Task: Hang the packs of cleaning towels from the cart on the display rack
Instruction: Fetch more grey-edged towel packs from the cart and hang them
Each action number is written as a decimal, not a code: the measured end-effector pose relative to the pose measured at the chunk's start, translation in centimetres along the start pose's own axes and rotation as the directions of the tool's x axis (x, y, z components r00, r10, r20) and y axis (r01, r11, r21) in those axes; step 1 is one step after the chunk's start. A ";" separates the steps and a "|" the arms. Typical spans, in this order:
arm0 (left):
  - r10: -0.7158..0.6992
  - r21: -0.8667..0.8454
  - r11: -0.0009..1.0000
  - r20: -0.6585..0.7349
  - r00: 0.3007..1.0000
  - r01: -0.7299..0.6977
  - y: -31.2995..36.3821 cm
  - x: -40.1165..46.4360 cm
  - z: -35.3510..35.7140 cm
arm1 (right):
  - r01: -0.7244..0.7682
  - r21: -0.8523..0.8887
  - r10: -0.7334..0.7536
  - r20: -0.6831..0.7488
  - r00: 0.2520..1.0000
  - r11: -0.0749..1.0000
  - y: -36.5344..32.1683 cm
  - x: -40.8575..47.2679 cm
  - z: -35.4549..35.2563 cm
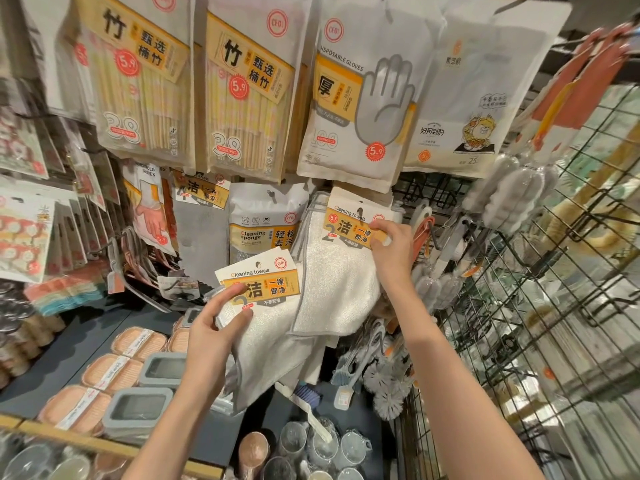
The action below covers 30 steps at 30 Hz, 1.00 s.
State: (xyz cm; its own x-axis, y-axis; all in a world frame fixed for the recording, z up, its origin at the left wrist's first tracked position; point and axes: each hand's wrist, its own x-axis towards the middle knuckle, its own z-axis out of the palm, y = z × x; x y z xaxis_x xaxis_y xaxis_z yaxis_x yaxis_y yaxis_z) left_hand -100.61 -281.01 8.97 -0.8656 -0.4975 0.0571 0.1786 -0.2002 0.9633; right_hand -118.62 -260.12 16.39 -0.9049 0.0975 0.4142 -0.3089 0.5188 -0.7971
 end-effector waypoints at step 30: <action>0.040 -0.085 0.995 -0.043 0.998 -0.043 0.6 -2.0 0.6 | -0.028 0.053 0.009 0.328 0.945 0.998 -3.0 -9.4 1.2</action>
State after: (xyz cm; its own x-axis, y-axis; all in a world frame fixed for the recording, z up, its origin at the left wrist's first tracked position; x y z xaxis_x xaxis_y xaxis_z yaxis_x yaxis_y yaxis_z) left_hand -99.03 -279.61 9.62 -0.8368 -0.5411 0.0838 0.2550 -0.2496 0.9342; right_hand -109.58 -263.57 14.36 -0.9537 -0.1813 0.2400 -0.2984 0.4703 -0.8305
